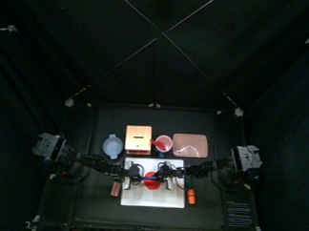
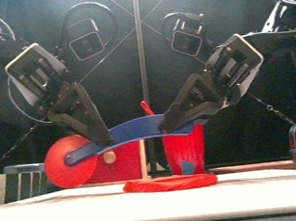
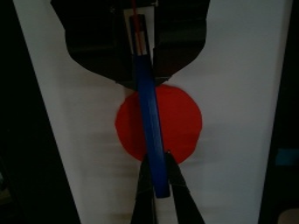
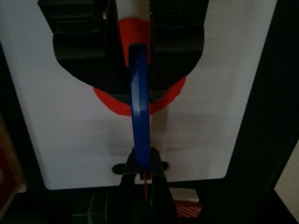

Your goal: Cut dough with pizza cutter

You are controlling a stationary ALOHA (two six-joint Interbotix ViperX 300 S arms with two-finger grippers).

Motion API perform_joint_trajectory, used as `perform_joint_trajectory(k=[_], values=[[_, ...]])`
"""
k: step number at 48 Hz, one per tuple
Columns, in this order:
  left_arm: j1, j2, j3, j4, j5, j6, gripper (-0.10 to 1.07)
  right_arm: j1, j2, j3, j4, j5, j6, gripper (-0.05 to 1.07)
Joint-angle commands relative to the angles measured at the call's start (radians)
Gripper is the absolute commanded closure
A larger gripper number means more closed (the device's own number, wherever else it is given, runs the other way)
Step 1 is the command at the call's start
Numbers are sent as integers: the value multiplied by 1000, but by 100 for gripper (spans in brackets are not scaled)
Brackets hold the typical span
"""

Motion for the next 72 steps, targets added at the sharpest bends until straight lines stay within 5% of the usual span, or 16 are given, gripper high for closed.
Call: perform_joint_trajectory(k=[1,22,30,72], values=[[11,-3,-81,23,-12,3,52,2,-41,2,2,5,-5,66],[14,72,-121,34,-12,5,52,0,-206,60,-17,17,-12,69],[15,72,-117,34,-11,3,52,0,-196,60,-28,17,-6,84],[41,95,-114,91,74,-2,52,2,-115,46,-25,37,-6,84]])
